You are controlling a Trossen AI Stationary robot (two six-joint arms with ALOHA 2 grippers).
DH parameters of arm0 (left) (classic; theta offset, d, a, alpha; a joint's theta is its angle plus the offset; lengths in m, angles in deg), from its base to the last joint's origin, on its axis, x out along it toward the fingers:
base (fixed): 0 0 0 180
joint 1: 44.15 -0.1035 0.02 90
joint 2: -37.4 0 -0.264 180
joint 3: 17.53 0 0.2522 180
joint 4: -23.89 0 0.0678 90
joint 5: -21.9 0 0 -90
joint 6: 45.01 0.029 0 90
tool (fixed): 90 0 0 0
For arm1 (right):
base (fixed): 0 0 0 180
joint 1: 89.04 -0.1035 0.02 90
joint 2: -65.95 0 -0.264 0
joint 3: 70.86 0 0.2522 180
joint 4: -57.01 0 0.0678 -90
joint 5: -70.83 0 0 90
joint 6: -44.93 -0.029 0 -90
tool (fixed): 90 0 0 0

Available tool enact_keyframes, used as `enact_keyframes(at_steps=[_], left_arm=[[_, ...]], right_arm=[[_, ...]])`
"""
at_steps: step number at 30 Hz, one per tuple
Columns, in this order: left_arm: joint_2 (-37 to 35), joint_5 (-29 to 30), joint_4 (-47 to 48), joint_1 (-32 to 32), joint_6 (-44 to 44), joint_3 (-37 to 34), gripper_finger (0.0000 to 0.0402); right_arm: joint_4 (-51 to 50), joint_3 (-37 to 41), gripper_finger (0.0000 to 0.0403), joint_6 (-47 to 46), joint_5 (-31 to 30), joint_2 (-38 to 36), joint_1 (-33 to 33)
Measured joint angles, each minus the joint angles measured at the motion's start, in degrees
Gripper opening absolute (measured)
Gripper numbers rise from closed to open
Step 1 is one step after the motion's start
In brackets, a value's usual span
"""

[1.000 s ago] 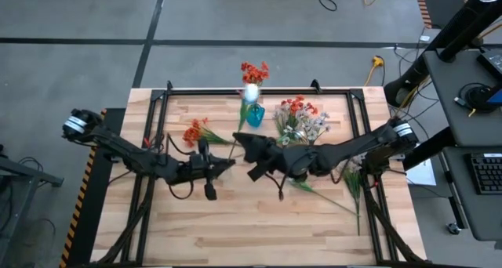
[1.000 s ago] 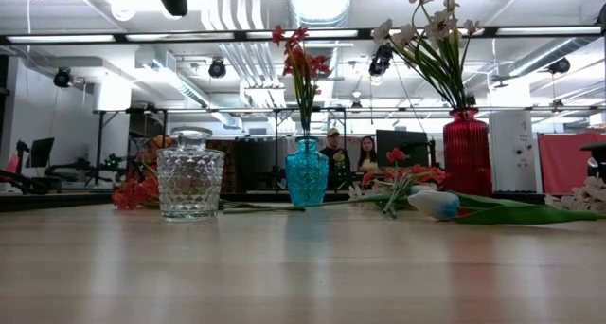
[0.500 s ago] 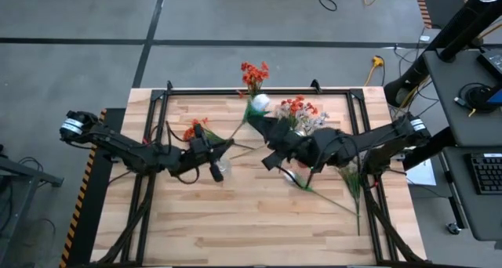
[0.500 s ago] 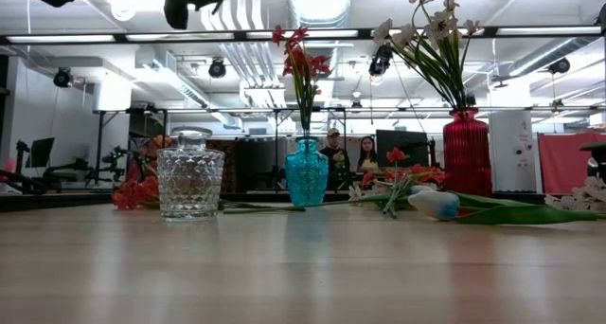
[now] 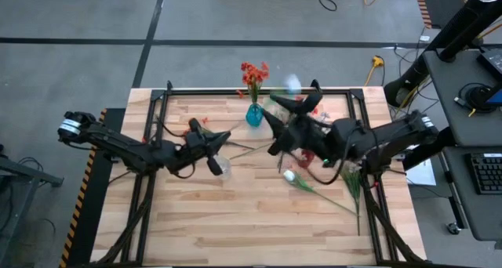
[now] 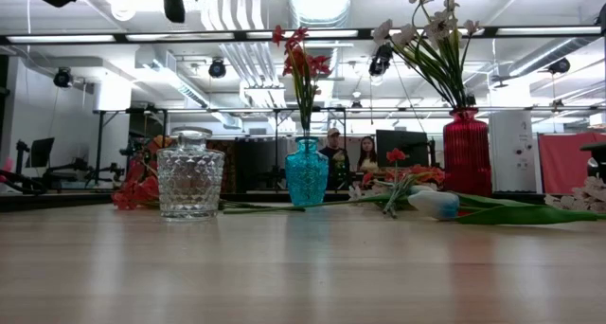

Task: Sort flowers into vase by color
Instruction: Put the top left white flower into the transparent vase

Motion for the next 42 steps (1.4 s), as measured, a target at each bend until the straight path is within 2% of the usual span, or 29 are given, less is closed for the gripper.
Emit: enact_keyframes(at_steps=[2, 5, 7, 9, 14, 21, 25, 31, 42], left_arm=[[-1.6, 0.0, 0.0, 0.0, 0.1, 0.0, 0.0000], [-4.5, 0.0, 0.0, 0.1, 1.9, 0.0, 0.0000], [-6.1, 0.0, -0.2, 0.2, 2.9, 0.0, 0.0000], [-6.9, -0.3, -0.2, 0.4, 3.6, 0.0, 0.0000], [-7.5, -4.6, -0.7, 0.8, 5.0, 0.0, 0.0000], [-12.0, -4.6, 0.2, 1.6, 8.1, 0.0, 0.0000], [-13.1, -7.1, 0.6, 3.3, 7.9, 0.0, 0.0000], [-12.6, -7.8, 0.3, 3.8, 5.7, 0.0, 0.0000], [-9.5, -8.3, 0.0, 4.1, 0.9, 0.0, 0.0000]], right_arm=[[-10.5, 0.0, 0.0203, -16.9, 6.8, -2.5, 0.1], [-20.9, 0.0, 0.0203, -42.4, 25.2, -4.5, 2.5], [-23.8, 0.7, 0.0203, -53.7, 36.8, -4.8, 4.7], [-22.8, 2.3, 0.0203, -59.5, 42.5, -3.7, 6.3], [-15.1, 8.4, 0.0203, -64.2, 43.0, 0.6, 9.7], [19.4, 21.3, 0.0203, -75.5, 40.7, 2.4, 13.0], [29.9, 25.1, 0.0203, -77.4, 37.5, 2.7, 13.6], [30.6, 24.0, 0.0203, -76.8, 36.8, 3.2, 12.7], [27.3, 15.0, 0.0203, -74.8, 36.9, 7.5, 11.8]])
